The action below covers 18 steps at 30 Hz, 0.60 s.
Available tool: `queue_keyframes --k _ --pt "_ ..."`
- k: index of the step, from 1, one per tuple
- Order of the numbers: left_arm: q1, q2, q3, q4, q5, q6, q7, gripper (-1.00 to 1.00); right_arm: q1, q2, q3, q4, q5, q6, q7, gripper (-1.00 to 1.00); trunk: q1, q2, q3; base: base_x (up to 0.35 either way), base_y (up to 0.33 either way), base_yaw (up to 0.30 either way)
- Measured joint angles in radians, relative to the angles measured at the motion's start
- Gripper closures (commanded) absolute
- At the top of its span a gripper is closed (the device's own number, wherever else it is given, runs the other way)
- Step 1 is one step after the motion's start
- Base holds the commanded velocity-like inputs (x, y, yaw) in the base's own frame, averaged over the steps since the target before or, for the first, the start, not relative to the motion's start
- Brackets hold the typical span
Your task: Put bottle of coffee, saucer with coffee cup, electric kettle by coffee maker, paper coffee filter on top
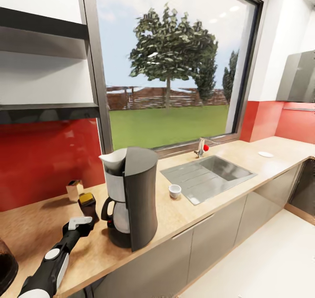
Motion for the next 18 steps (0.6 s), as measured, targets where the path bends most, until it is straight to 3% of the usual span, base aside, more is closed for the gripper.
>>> queue_keyframes --k 11,18 --pt "0.0 0.0 0.002 -0.002 -0.001 0.0 0.0 -1.0 0.0 0.0 0.0 0.0 0.0 0.0 0.0 -1.0 0.0 0.0 0.0 -0.303 -0.096 0.0" --pt "0.0 0.002 0.002 -0.002 -0.001 0.0 0.0 -1.0 -0.001 0.0 0.0 -0.001 0.0 0.0 0.0 -1.0 0.0 0.0 0.0 -0.313 0.009 0.0"
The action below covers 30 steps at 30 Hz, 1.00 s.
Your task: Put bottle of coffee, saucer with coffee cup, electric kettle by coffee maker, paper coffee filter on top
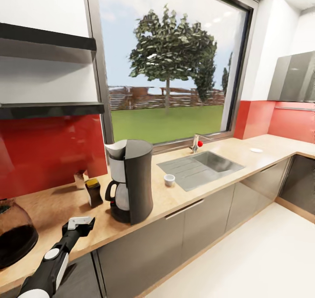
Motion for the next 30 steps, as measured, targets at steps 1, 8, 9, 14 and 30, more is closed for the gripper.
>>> queue_keyframes --k 1,8,9,14,30 --pt "0.0 0.0 0.0 -0.001 0.0 0.0 0.0 -1.0 0.0 0.001 0.0 0.0 0.0 0.0 0.0 -1.0 0.0 0.0 0.0 -0.309 0.077 0.0" --pt "0.0 -0.001 0.0 -0.04 0.002 -0.001 -0.005 -1.0 0.0 0.001 -0.003 -0.002 -0.002 0.0 0.0 -1.0 0.0 0.0 -0.001 -0.126 0.032 0.05" --pt "0.0 -0.001 0.0 -0.045 0.002 -0.001 -0.006 -1.0 0.0 0.001 -0.004 -0.003 -0.002 0.0 0.0 -1.0 0.0 0.0 -0.002 -0.02 0.005 0.16" --pt "0.001 -0.004 -0.001 -0.063 0.006 -0.013 -0.013 -1.0 -0.001 0.001 -0.005 -0.005 -0.003 0.0 0.0 -1.0 -0.001 0.0 -0.006 -0.007 0.002 0.188" --pt "0.036 -0.019 -0.011 -0.182 0.01 -0.041 -0.025 -1.0 -0.001 0.003 -0.004 -0.008 -0.005 -0.011 0.0 -1.0 0.0 0.0 -0.01 -0.143 -0.037 0.033"
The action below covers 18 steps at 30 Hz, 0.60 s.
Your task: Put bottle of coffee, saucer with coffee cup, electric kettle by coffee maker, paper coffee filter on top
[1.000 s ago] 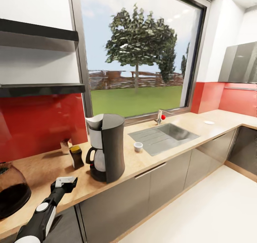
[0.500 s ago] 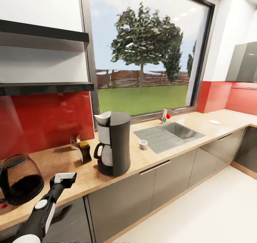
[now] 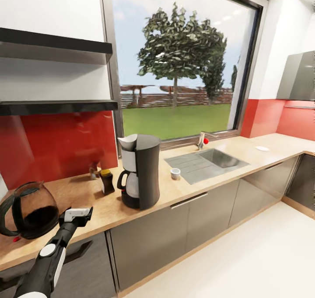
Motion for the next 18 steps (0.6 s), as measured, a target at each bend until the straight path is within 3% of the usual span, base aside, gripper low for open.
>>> queue_keyframes --k 10,14,18 --pt "0.005 -0.011 0.0 -0.003 0.0 0.0 -0.02 -1.0 0.0 -0.001 -0.001 0.0 0.0 -0.015 0.0 -1.0 0.0 0.0 0.0 -0.286 -0.189 0.0" --pt "0.008 -0.031 0.0 -0.003 0.0 -0.001 -0.058 -1.0 0.0 0.0 -0.001 0.0 0.001 -0.015 0.0 -1.0 0.0 0.0 0.0 -0.263 -0.173 0.0" --pt "0.039 -0.059 -0.002 -0.006 0.0 -0.003 -0.144 -1.0 0.0 0.0 -0.001 0.0 0.001 -0.016 0.0 -1.0 0.0 0.0 0.0 -0.144 -0.078 0.0"
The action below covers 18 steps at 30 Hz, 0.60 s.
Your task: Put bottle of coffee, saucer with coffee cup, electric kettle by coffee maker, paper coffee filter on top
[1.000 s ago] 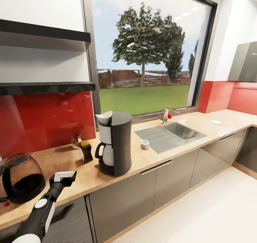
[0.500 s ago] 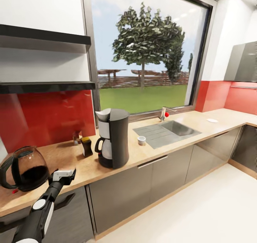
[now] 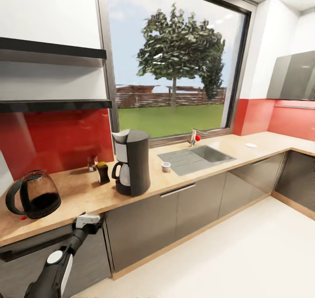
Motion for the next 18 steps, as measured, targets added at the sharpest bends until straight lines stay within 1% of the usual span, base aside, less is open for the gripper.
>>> queue_keyframes --k 3,4,6,9,11,15,18 --pt "0.018 -0.014 -0.001 -0.014 0.0 -0.008 -0.094 -1.0 0.0 0.0 0.0 0.001 0.0 0.0 0.0 -1.0 0.0 0.0 0.0 -0.039 -0.019 0.0" --pt "0.019 -0.015 -0.001 -0.016 0.0 -0.009 -0.113 -1.0 0.0 0.0 0.0 0.001 0.0 0.0 0.0 -1.0 0.0 0.0 0.0 -0.018 -0.009 0.0" --pt "0.023 -0.017 -0.001 -0.018 0.0 -0.011 -0.199 -1.0 0.0 0.0 0.0 0.001 0.0 0.0 0.0 -1.0 0.0 0.0 0.0 -0.009 -0.005 0.0" --pt "0.025 -0.019 -0.001 -0.017 0.0 -0.011 -0.344 -1.0 0.0 0.0 0.0 0.001 0.0 0.0 0.0 -1.0 0.0 0.0 0.0 -0.003 -0.002 0.0" --pt "0.026 -0.018 0.0 -0.019 0.0 -0.01 -0.419 -1.0 0.0 0.0 0.0 0.001 0.0 0.0 0.0 -1.0 0.0 0.0 0.0 -0.001 0.0 0.0" --pt "0.026 -0.018 -0.001 -0.017 -0.001 -0.01 -0.493 -1.0 0.0 0.0 0.0 0.001 0.0 0.0 0.0 -1.0 0.0 0.0 0.0 0.0 0.0 0.0" --pt "0.039 -0.017 -0.002 -0.006 -0.007 -0.009 -0.514 -1.0 0.0 0.0 0.0 0.001 0.0 0.001 0.0 -1.0 0.0 0.0 0.0 0.0 0.0 0.0"
